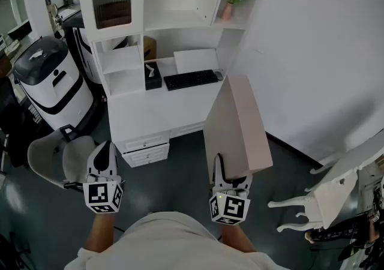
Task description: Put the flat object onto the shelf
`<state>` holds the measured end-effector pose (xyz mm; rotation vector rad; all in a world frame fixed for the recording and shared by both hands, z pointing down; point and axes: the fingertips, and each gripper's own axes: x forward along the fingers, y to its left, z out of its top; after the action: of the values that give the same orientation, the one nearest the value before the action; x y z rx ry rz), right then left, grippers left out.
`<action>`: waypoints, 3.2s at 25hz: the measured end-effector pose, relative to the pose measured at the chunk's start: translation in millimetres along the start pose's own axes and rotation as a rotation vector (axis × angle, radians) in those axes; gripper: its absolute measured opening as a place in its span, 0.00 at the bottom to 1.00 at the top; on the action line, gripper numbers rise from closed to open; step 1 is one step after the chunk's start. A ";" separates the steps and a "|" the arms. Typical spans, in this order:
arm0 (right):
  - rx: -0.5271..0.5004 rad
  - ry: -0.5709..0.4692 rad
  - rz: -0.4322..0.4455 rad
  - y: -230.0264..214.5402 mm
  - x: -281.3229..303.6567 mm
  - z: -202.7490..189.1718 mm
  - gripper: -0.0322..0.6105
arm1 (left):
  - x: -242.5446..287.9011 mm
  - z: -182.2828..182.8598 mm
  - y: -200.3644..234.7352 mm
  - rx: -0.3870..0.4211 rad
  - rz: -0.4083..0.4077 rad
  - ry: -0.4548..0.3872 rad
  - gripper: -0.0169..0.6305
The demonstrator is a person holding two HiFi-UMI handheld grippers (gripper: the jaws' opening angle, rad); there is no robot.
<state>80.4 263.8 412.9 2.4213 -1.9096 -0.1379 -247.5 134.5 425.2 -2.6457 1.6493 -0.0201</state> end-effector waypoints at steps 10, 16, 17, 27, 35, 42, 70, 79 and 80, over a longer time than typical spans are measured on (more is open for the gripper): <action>0.006 -0.021 0.012 0.0 -2.7 4.5 0.46 | 0.5 0.8 -2.3 0.002 0.004 -0.001 0.03; 0.014 -0.033 0.027 -8.8 0.3 5.1 0.47 | 4.9 4.0 -14.7 0.016 0.010 -0.006 0.03; 0.014 -0.032 0.032 -10.8 1.7 4.8 0.47 | 5.8 4.8 -17.5 0.018 0.012 -0.007 0.03; 0.007 -0.043 0.092 -31.7 24.0 4.8 0.47 | 15.1 7.8 -49.3 0.038 0.030 -0.004 0.03; 0.016 -0.041 0.117 -35.4 56.0 -3.1 0.47 | 40.2 3.3 -52.5 0.037 0.039 -0.009 0.03; -0.001 -0.033 0.118 -30.7 94.0 -7.0 0.47 | 83.6 -2.7 -40.9 0.023 0.032 -0.015 0.03; -0.025 -0.009 0.016 15.4 336.8 -2.7 0.47 | 330.1 -11.7 56.0 0.002 -0.097 0.008 0.03; -0.095 -0.026 0.009 9.4 383.2 5.3 0.46 | 347.9 -23.1 72.9 -0.010 -0.079 0.023 0.03; -0.104 -0.031 0.013 9.8 389.3 7.0 0.46 | 349.3 -23.3 75.7 -0.011 -0.071 0.022 0.03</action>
<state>160.1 -116.9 392.8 2.3527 -1.8799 -0.2686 -162.1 -212.7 445.9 -2.7208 1.5652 -0.0425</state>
